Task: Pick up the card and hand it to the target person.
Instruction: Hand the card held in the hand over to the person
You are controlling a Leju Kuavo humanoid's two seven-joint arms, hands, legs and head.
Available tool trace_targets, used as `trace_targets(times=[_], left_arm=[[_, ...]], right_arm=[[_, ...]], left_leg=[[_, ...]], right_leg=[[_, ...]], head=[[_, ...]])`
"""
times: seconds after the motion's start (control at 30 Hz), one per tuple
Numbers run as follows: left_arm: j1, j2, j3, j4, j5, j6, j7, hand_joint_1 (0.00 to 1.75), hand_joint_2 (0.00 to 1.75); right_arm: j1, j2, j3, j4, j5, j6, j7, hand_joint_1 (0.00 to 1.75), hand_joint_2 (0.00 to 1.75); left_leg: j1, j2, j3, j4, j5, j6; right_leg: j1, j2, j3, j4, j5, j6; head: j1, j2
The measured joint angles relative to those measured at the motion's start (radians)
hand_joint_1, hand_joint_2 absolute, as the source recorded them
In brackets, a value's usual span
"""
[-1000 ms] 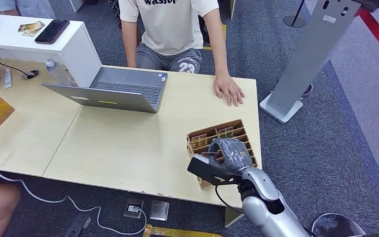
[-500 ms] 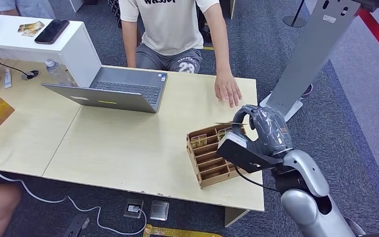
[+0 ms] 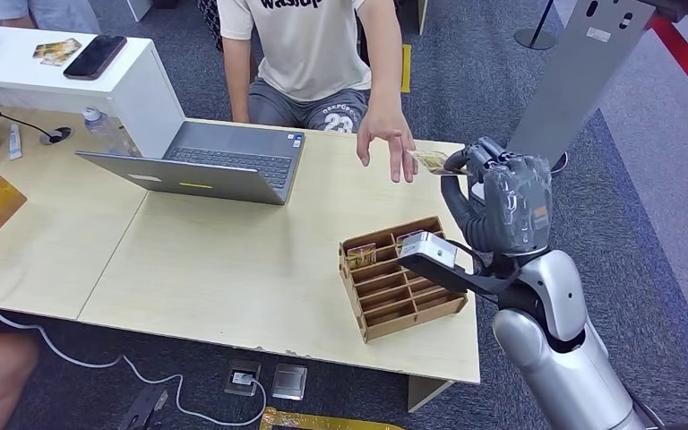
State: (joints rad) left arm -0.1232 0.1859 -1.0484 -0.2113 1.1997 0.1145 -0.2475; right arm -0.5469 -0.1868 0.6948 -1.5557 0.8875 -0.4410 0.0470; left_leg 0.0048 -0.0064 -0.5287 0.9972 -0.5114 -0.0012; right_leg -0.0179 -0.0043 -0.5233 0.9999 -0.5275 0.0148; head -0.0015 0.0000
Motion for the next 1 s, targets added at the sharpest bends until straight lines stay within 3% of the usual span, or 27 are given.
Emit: trace_targets(times=[0.17, 0.4, 0.53, 0.6, 0.73, 0.83, 1.0], left_arm=[[-0.017, -0.008, -0.001, 0.000, -0.015, 0.002, 0.017, 0.00, 1.75], [-0.020, -0.016, -0.002, 0.000, -0.015, 0.006, 0.021, 0.00, 1.75], [-0.017, -0.017, -0.002, 0.000, -0.009, 0.007, 0.024, 0.00, 1.75], [-0.013, -0.017, -0.002, 0.000, -0.011, 0.011, 0.024, 0.00, 1.75], [-0.009, -0.017, -0.007, 0.000, -0.029, 0.020, 0.023, 0.00, 0.00], [-0.007, -0.017, -0.008, 0.000, -0.020, 0.015, 0.018, 0.00, 0.00], [0.006, -0.017, -0.008, 0.000, 0.011, 0.014, 0.016, 0.00, 0.00]], right_arm=[[-0.055, 0.046, 0.000, 0.199, 0.027, -0.190, -0.061, 1.75, 1.75], [-0.093, 0.115, 0.001, 0.411, 0.037, -0.197, -0.081, 1.75, 1.75], [-0.097, 0.144, 0.004, 0.481, 0.039, -0.184, -0.081, 0.00, 1.75], [-0.096, 0.155, 0.006, 0.506, 0.038, -0.175, -0.080, 0.00, 1.75], [-0.092, 0.169, 0.008, 0.534, 0.028, -0.157, -0.073, 0.00, 1.75], [-0.083, 0.173, 0.008, 0.537, -0.031, -0.131, -0.080, 0.00, 1.75], [-0.040, 0.172, -0.002, 0.490, -0.320, -0.019, -0.144, 0.00, 1.75]], left_leg=[[0.000, 0.000, 0.000, 0.000, 0.000, 0.000], [0.000, 0.000, 0.000, 0.000, 0.000, 0.000], [0.000, 0.000, 0.000, 0.000, 0.000, 0.000], [0.000, 0.000, 0.000, 0.000, 0.000, 0.000], [0.000, 0.000, 0.000, 0.000, 0.000, 0.000], [0.000, 0.000, 0.000, 0.000, 0.000, 0.000], [0.000, 0.000, 0.000, 0.000, 0.000, 0.000]], right_leg=[[0.000, 0.000, 0.000, 0.000, 0.000, 0.000], [0.000, 0.000, 0.000, 0.000, 0.000, 0.000], [0.000, 0.000, 0.000, 0.000, 0.000, 0.000], [0.000, 0.000, 0.000, 0.000, 0.000, 0.000], [0.000, 0.000, -0.001, 0.000, 0.000, 0.000], [0.000, 0.000, -0.001, 0.000, 0.000, 0.000], [0.000, 0.000, -0.001, 0.000, 0.000, 0.000]], head=[[0.000, 0.000], [0.000, 0.000], [0.001, 0.000], [0.001, 0.000], [0.001, 0.000], [0.001, 0.000], [0.001, 0.000]])
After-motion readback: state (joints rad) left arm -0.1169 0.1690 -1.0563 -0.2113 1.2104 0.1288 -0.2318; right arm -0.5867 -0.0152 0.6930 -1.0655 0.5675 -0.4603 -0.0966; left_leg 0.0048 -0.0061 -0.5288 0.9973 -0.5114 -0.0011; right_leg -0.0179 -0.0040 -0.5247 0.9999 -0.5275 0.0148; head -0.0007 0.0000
